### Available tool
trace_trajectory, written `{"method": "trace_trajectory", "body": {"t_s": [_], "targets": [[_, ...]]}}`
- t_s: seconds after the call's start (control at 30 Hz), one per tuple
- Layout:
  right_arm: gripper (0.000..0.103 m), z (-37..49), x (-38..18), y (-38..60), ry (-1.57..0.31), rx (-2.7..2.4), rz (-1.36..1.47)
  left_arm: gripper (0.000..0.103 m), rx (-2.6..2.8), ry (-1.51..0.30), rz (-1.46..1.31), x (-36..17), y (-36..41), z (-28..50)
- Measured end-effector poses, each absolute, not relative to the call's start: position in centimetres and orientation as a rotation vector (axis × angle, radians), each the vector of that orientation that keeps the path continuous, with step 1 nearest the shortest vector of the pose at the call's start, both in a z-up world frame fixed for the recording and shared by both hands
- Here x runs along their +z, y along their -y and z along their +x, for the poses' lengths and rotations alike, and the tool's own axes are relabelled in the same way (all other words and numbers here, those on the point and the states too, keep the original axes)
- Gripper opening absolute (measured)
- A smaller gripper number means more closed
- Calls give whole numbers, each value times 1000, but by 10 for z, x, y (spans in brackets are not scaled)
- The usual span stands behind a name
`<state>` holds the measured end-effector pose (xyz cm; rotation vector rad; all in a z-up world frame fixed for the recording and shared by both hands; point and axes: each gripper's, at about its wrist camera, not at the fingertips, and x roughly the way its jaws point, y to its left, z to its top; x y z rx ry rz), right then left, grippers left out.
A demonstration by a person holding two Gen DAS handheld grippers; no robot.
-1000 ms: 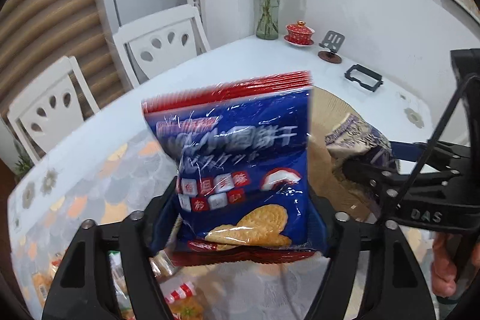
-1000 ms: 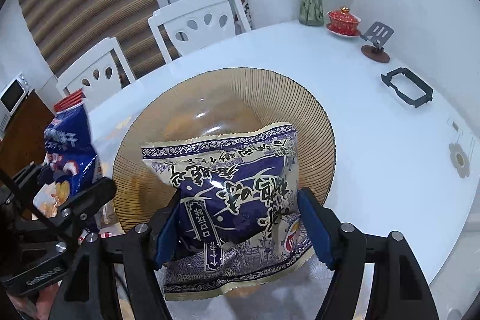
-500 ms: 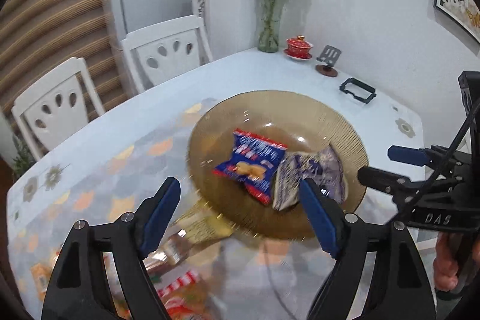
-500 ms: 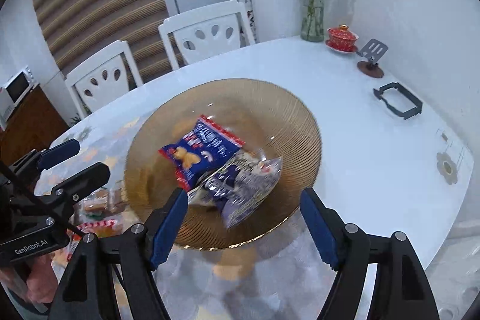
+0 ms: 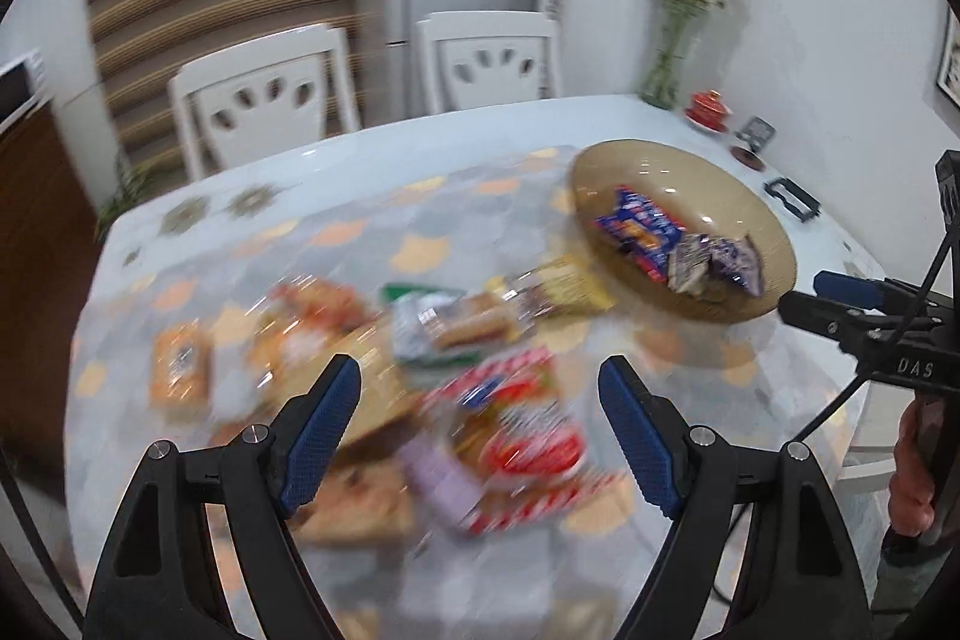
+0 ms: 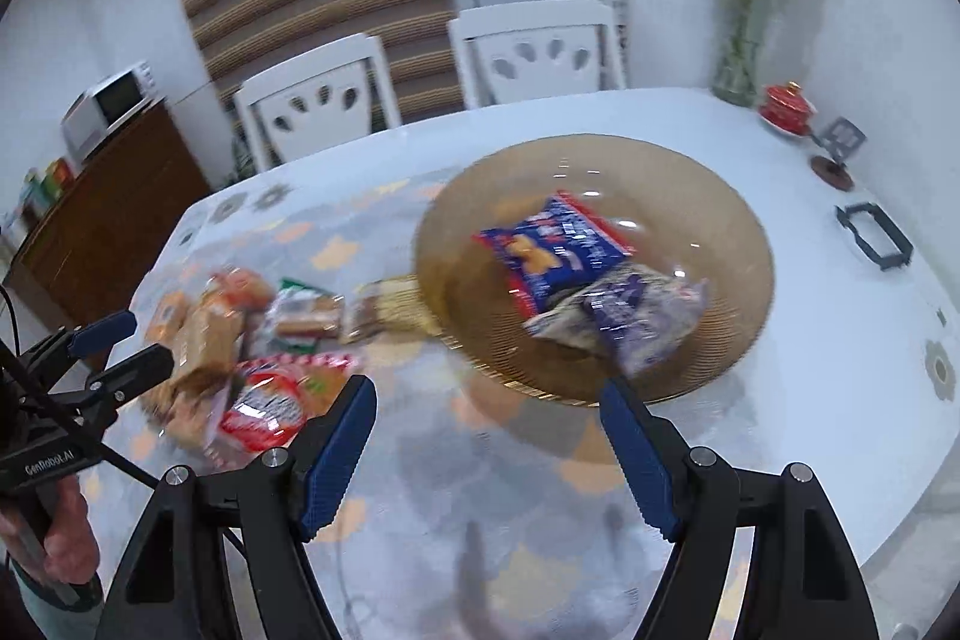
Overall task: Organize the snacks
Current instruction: 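Grasp the wrapped stick-cake pack with the left tool while the right tool grasps the red crisp bag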
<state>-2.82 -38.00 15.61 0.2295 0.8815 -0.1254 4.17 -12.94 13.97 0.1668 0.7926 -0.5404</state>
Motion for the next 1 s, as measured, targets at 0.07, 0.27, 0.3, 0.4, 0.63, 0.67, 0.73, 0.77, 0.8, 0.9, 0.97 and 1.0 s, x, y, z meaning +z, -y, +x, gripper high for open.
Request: {"method": "trace_trajectory", "body": {"t_s": [0.07,0.27,0.3,0.4,0.63,0.67,0.73,0.77,0.8,0.9,0.97,1.0], "targets": [[75,-30,159,367,-883,-95,216,81,-490,-792,142,139,103,34],[75,-38,157,323,-929,84,264,81,-378,-793,119,133,44,19],[75,-38,156,314,-940,119,271,81,-367,-797,115,131,36,19],[75,-34,147,290,-966,152,245,81,-326,-812,112,122,17,19],[75,-13,119,272,-1038,163,255,80,-326,-890,70,88,-8,36],[75,-9,115,270,-1042,162,263,80,-338,-904,65,84,-7,40],[75,-1,112,270,-1047,158,273,80,-356,-927,55,75,-5,50],[75,4,108,269,-1050,155,286,80,-359,-935,49,72,-3,55],[75,7,107,268,-1052,154,298,80,-362,-941,39,68,-2,62],[75,18,98,269,-1063,164,364,80,-363,-945,6,62,0,75],[76,24,91,271,-1067,163,401,80,-365,-947,-31,57,-2,85],[76,28,88,271,-1071,158,416,80,-364,-950,-56,53,-4,91]]}}
